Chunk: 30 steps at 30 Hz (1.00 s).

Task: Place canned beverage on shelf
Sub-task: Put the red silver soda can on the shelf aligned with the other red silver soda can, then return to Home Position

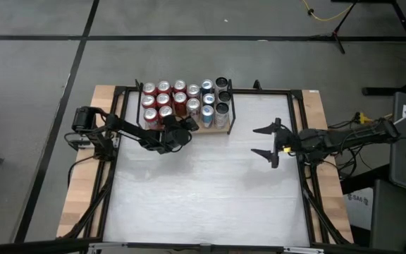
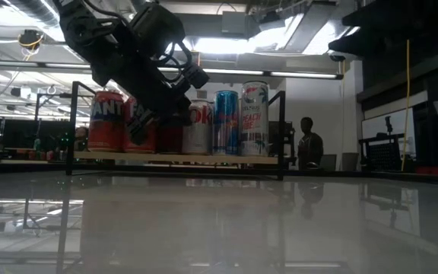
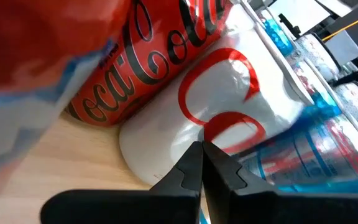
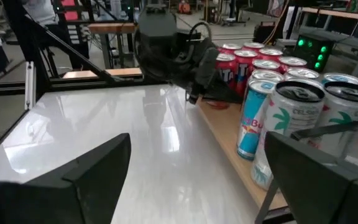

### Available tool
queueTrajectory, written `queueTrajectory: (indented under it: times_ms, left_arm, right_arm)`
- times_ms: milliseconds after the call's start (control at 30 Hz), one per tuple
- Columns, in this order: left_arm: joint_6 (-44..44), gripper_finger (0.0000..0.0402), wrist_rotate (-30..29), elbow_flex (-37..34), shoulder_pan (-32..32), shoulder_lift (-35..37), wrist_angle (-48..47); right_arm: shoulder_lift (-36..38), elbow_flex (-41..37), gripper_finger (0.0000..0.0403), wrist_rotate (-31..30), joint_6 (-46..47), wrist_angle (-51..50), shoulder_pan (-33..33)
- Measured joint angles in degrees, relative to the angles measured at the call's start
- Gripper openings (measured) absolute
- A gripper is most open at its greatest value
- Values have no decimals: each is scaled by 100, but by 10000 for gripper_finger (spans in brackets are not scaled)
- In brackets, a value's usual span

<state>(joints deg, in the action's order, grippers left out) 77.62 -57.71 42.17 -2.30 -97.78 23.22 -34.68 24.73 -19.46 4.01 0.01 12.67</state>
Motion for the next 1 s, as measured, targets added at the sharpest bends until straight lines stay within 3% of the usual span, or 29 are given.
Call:
queueTrajectory:
  times_ms: [267, 467, 600, 833, 1000]
  left_arm:
    - [-159, 0, -456, 0, 573, 173, 22]
    - [-661, 0, -297, 0, 1179, 737, -21]
    - [-1821, 0, 297, 0, 1434, 1458, -4]
    - [-4701, 0, 1534, 0, 1377, 3374, -183]
    - [-6037, 0, 1834, 4, 1265, 4919, -1217]
  right_arm:
    - [994, -494, 358, -2, -151, -32, 0]
    - [1840, -780, 358, -53, -144, -200, 0]
    - [2290, -843, 358, -59, -136, -503, 0]
    - [2917, -850, 358, -218, -131, -938, -2]
    - [3343, -850, 358, -352, -16, -1287, -2]
